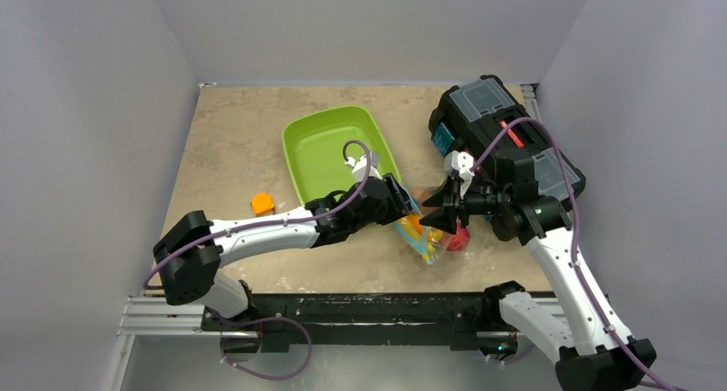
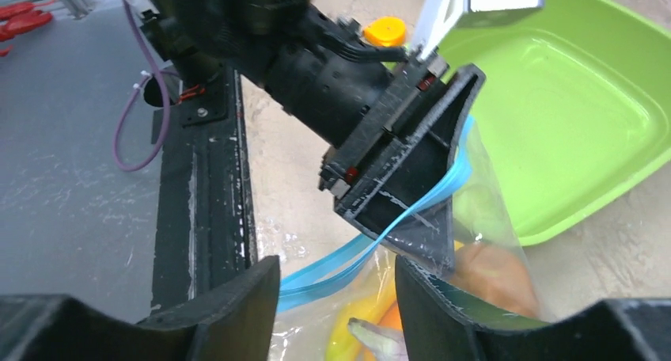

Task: Open the zip-top bag and remove the fake food
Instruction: Pick up the fake vegetable from the zipper food storage bag.

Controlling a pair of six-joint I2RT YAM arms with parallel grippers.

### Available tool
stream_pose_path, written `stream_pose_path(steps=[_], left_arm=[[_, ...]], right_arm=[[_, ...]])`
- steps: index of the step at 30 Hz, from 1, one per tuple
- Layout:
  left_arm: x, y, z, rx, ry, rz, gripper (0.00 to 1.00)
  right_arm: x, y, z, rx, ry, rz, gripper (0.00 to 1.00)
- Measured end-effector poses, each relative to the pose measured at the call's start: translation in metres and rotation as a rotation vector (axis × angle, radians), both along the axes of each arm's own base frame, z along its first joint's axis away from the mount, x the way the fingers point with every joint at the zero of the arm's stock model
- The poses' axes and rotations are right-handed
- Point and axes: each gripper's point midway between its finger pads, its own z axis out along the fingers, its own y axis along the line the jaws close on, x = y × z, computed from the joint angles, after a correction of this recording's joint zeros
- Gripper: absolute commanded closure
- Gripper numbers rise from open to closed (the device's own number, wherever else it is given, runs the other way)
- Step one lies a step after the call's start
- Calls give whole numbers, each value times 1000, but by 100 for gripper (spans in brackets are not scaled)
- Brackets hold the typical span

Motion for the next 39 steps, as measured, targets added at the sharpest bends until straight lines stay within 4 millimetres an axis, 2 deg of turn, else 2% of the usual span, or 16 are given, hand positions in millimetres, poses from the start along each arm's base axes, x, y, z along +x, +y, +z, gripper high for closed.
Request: stream_pose_path(steps=[4,7,10,13,17,23,28,32,39], left_arm=[[1,2,-3,2,-1,-2,55],[0,5,-11,10,10,-8,53],[-2,8,-18,24,24,-16,51],[-3,8,-21,31,24,-31,50],[-5,9,-24,31,31,-44,49],[-10,18,-36,44,52,-53,45],[-6,23,-36,38,51,-41,42],[-3,21,-31,15,44,-42,41],[0,15,-22,-46,22,-81,36]], right_arm=[[-6,-2,12,9,-30,38,44],[-5,-4,13,6,-29,26,45],[7,-8,9,-15,-11,-35,49],[30,-14,4,-50,-9,-131,52],[61,-26,-17,-140,-8,-232,60],[96,-38,-57,-267,9,-285,61],[110,-40,-85,-327,31,-276,61],[115,-33,-103,-352,47,-239,60],[119,-27,-120,-369,66,-193,61]])
